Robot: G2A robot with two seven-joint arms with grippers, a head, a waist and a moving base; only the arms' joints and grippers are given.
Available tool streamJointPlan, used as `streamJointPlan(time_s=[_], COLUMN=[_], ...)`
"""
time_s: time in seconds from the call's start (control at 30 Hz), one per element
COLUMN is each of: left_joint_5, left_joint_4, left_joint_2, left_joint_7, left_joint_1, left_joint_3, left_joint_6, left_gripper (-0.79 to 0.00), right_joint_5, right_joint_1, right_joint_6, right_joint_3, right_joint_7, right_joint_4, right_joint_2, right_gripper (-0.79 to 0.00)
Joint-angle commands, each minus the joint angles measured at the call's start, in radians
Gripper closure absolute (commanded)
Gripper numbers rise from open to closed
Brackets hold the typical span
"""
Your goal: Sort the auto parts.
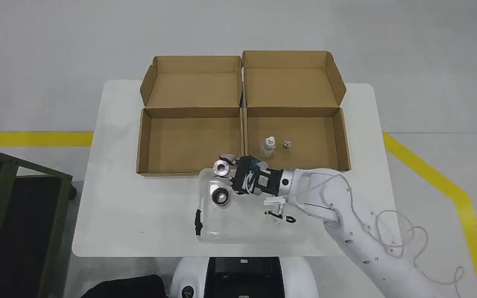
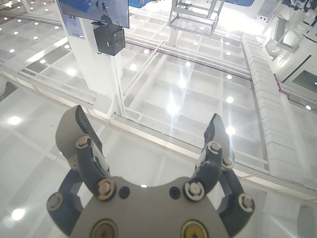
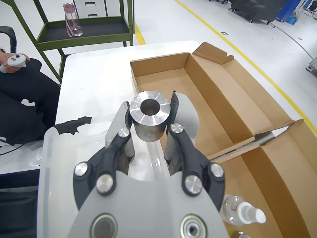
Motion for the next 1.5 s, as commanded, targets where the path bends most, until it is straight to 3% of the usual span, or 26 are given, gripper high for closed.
streamJointPlan(time_s=[0.0, 0.73, 1.47], left_joint_5=[0.0, 0.0, 0.0], left_joint_4=[0.0, 0.0, 0.0], left_joint_2=[0.0, 0.0, 0.0], left_joint_7=[0.0, 0.0, 0.0], left_joint_1=[0.0, 0.0, 0.0], left_joint_3=[0.0, 0.0, 0.0], left_joint_6=[0.0, 0.0, 0.0], left_gripper=[-0.785, -0.785, -0.785], right_joint_5=[-0.002, 0.03, 0.064], right_joint_1=[0.024, 0.323, 0.474], right_joint_6=[0.01, 0.166, 0.157], right_joint_3=[-0.025, -0.304, -0.411], right_joint_7=[0.003, -0.027, -0.033], right_joint_4=[0.034, 0.398, 0.725], right_joint_2=[-0.009, -0.174, -0.323], right_gripper=[0.0, 0.0, 0.0])
